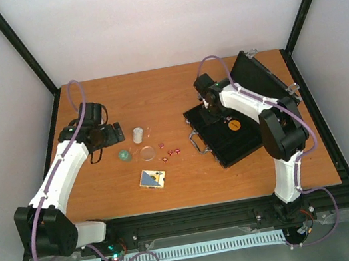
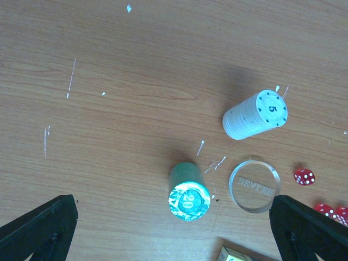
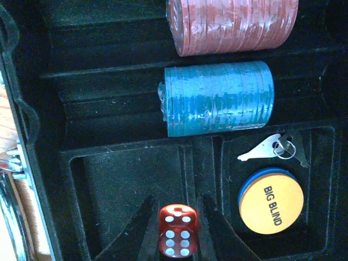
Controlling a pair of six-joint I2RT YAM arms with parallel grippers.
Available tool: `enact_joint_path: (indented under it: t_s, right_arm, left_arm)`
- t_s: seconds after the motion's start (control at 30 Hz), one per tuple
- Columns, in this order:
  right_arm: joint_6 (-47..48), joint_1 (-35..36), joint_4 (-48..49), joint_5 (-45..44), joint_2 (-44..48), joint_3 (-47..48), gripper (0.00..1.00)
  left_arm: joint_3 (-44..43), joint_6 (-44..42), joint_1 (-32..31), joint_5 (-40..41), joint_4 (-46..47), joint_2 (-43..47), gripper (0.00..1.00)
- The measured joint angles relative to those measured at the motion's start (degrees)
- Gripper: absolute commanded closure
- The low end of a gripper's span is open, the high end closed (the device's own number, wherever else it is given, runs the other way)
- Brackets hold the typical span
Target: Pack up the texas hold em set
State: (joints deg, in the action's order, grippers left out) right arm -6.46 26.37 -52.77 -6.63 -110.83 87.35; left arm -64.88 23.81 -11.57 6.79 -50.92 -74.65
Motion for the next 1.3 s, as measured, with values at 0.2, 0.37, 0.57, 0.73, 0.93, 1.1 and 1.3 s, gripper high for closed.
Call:
enact_joint_path:
  t_s: [0.2, 0.37, 0.57, 0.73, 0.93, 1.1, 1.3]
  right_arm:
    - [0.2, -0.5, 2.4, -0.5, -0.1, -1.6, 0.97]
    - [0.9, -1.2, 3.6, -0.6, -1.3, -2.8, 0.97]
    - [1.2, -2.3, 4.4, -1.5, -2.1, -4.3, 0.97]
    - [1.6, -2.8, 6.1, -2.0, -2.1, -5.1, 0.97]
    - [2.2, -3.2, 7.7, -2.0, -3.0, -6.0, 0.97]
    - [2.4, -3.2, 8.0, -2.1, -3.2, -6.1, 0.9]
    - [2.4, -3.3, 8.7, -2.4, -3.3, -6.1, 0.81]
  left_arm:
    - [0.0, 0.0, 0.0, 0.0, 0.0, -1.0, 0.0]
    - [0.0, 0.0, 0.0, 0.0, 0.0, -1.1, 0.0]
    - [0.0, 0.0, 0.0, 0.0, 0.0, -1.7, 0.0]
    - [0.0, 0.0, 0.0, 0.0, 0.0, -2.4, 0.0]
    - [0.0, 0.0, 0.0, 0.0, 0.0, -2.7, 0.0]
    - [0.0, 0.0, 0.0, 0.0, 0.1, -2.7, 0.0]
    - [0.0, 0.0, 0.0, 0.0, 0.1, -2.8, 0.0]
